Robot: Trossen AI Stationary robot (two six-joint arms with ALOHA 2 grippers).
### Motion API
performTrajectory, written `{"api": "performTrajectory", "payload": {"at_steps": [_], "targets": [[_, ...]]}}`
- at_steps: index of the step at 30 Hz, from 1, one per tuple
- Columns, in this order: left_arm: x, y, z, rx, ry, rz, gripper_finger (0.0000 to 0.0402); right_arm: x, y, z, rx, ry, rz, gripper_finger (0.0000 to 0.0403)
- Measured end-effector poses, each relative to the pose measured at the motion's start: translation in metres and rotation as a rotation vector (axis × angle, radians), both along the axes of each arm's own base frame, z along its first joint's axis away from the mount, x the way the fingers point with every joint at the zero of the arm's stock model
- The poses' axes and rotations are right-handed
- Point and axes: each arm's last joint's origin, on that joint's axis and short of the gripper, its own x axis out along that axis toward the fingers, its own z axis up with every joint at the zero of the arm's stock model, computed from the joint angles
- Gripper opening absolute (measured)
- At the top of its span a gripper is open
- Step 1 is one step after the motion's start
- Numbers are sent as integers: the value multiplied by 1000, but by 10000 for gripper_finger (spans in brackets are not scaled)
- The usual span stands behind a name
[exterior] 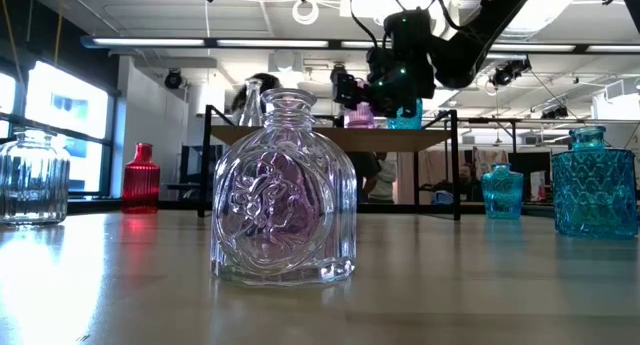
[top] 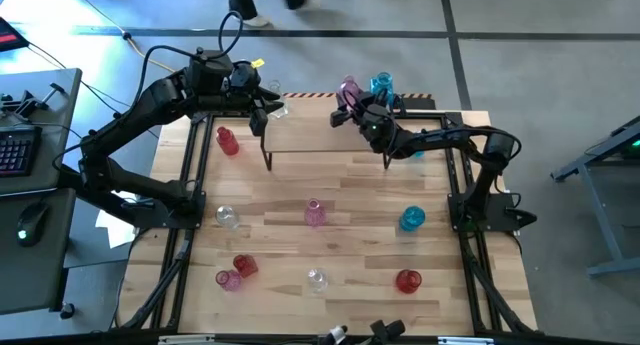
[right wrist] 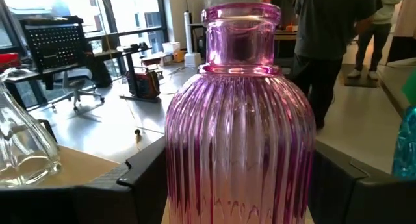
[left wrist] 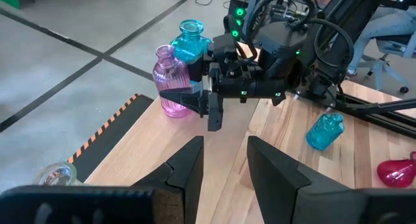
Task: Sort vases onto shelf
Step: Put the top pink vase on the shelf
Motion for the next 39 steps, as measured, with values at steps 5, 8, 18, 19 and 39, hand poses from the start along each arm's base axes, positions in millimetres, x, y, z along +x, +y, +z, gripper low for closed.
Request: {"api": "performTrajectory", "payload": {"at_steps": [5,8,18,19,39], "targets": [[0,0,0,0,0,0,111,0,-1,0,-5,17,2,250],[0,0,0,0,0,0,111,0,-1,0,-2,13,6,250],[0,0,0,0,0,0,111,-1,-2,-3,17,19,5,280],[0,0,0,0,0,0,111,-1,-2,-3,23,16,4,283],[0,0,0,0,0,0,111,-1,-3,1,25,-57,10,289]]}}
